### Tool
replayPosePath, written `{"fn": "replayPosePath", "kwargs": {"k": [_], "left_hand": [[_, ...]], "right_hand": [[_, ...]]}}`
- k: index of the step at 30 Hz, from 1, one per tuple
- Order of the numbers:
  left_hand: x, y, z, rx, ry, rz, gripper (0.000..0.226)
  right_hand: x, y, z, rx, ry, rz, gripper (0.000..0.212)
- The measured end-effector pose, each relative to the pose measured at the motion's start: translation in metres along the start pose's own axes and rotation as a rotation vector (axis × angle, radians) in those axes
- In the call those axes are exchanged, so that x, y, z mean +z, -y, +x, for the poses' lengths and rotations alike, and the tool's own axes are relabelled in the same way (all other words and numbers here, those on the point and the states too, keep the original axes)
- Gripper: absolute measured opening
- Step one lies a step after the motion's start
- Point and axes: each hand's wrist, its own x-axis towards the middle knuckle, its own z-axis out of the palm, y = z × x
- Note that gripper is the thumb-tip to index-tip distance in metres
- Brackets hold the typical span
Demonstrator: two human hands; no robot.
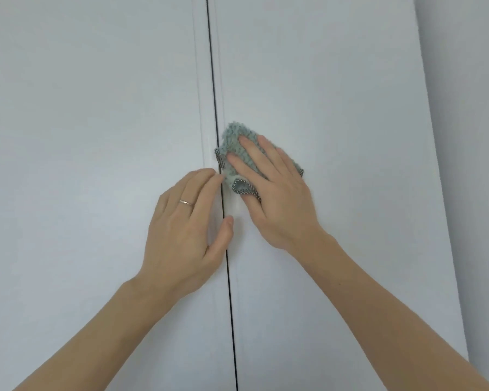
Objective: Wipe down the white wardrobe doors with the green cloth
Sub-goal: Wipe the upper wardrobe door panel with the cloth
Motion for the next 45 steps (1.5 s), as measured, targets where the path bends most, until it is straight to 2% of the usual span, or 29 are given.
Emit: {"fn": "replayPosePath", "kwargs": {"k": [5,10,16,19,24,31,38,43,45], "left_hand": [[-0.007,0.021,0.077,0.069,-0.004,0.120,0.058],[-0.017,0.039,0.163,0.070,0.020,0.168,0.059],[-0.021,0.043,0.209,0.036,0.025,0.203,0.065],[-0.016,0.042,0.205,0.039,0.006,0.210,0.063],[-0.008,0.036,0.191,0.058,0.014,0.229,0.060],[-0.003,0.029,0.162,0.067,0.059,0.217,0.062],[0.006,0.011,0.092,0.071,0.033,0.149,0.056],[0.018,-0.020,0.015,0.018,0.094,0.050,0.052],[0.023,-0.033,-0.015,0.027,0.098,0.030,0.050]], "right_hand": [[-0.009,-0.021,0.123,0.121,-0.037,-0.018,0.055],[-0.024,-0.038,0.221,0.224,0.014,-0.038,0.053],[-0.042,-0.069,0.255,0.242,0.075,-0.046,0.053],[-0.062,-0.111,0.247,0.356,0.074,-0.043,0.056],[-0.098,-0.168,0.203,0.592,0.042,0.010,0.059],[-0.108,-0.173,0.108,0.866,-0.067,0.133,0.061],[-0.074,-0.126,-0.068,1.017,-0.231,0.258,0.065],[-0.049,-0.058,-0.220,1.234,-0.252,0.276,0.065],[-0.040,-0.032,-0.265,1.323,-0.308,0.315,0.066]]}}
